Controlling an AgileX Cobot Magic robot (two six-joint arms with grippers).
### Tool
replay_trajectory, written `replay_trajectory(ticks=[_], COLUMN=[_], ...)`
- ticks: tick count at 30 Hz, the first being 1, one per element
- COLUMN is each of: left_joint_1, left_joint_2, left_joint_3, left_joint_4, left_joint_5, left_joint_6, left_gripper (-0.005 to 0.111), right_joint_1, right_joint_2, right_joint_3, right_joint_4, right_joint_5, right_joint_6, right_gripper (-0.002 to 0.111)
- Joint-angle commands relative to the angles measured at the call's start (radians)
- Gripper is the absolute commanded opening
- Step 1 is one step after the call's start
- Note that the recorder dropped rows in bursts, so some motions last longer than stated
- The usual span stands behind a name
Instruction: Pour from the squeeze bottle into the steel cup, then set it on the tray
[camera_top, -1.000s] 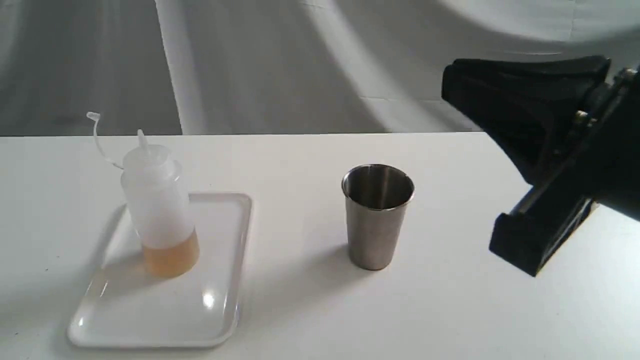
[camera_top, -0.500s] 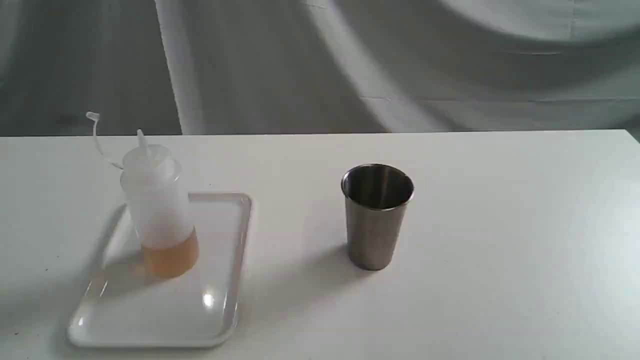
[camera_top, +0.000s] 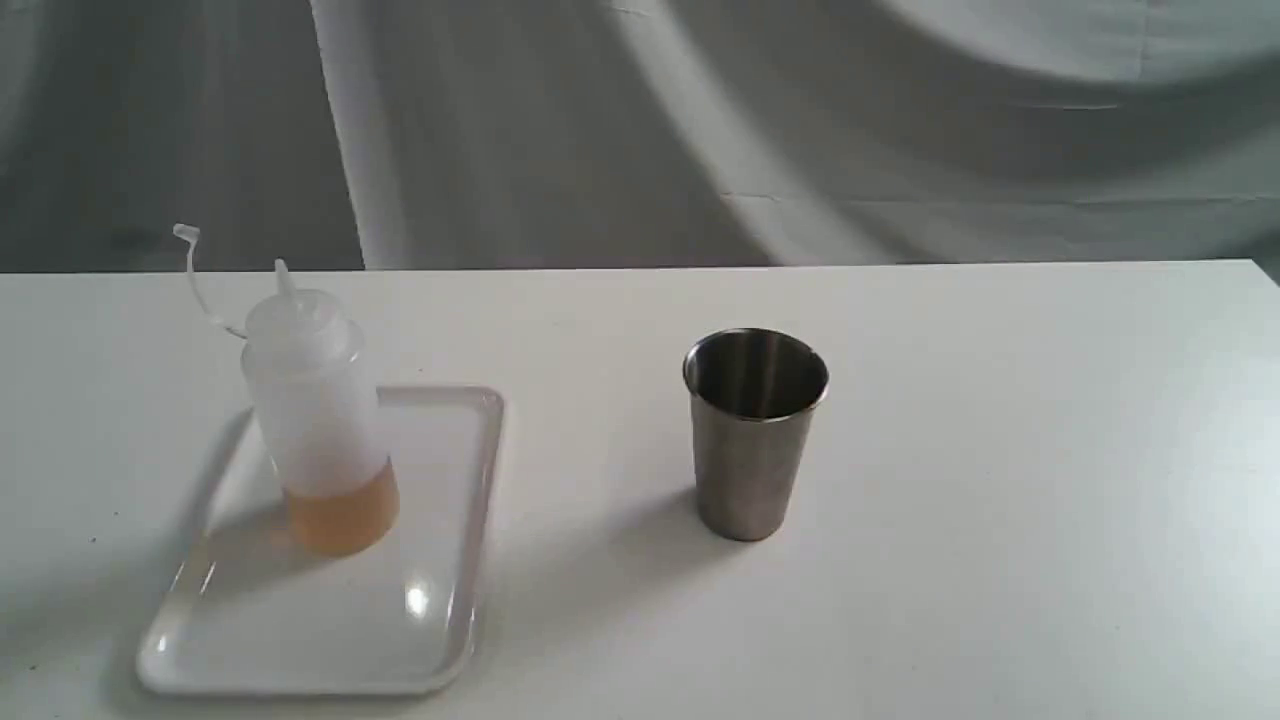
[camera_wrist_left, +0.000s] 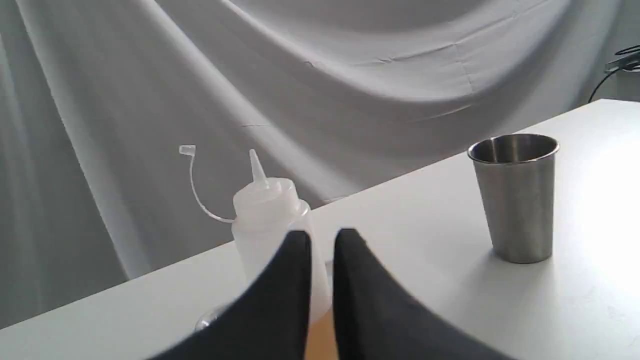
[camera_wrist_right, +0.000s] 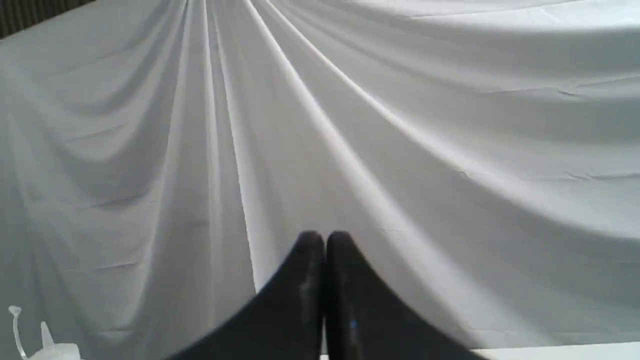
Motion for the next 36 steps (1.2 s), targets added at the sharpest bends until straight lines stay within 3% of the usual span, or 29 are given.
replay_trajectory(ticks=[1,5,12,29,36], left_joint_1=[0.002,0.002,0.002,0.002,0.002], left_joint_2=[0.003,0.003,0.003,0.003,0.003], left_joint_3=[0.004,0.004,0.004,0.004,0.004], left_joint_4=[-0.002,-0.002,-0.002,-0.002,-0.002], left_joint_5=[-0.006,-0.006,-0.006,-0.006,-0.006], left_joint_6=[-0.003,-0.003,-0.003,-0.003,-0.003], left_gripper=[0.008,0.008,0.008,0.008,0.008], right_joint_1=[-0.007,-0.007,-0.022,-0.103,-0.103], right_joint_2=[-0.007,-0.007,-0.06,-0.166,-0.166], right_joint_3=[0.003,0.012,0.033,0.09,0.09], right_joint_4=[0.037,0.037,0.062,0.138,0.135], right_joint_5=[-0.015,-0.002,0.154,0.149,0.405], right_joint_6=[-0.003,-0.031,-0.261,-0.266,-0.39], right_gripper=[0.0,0.0,0.0,0.0,0.0])
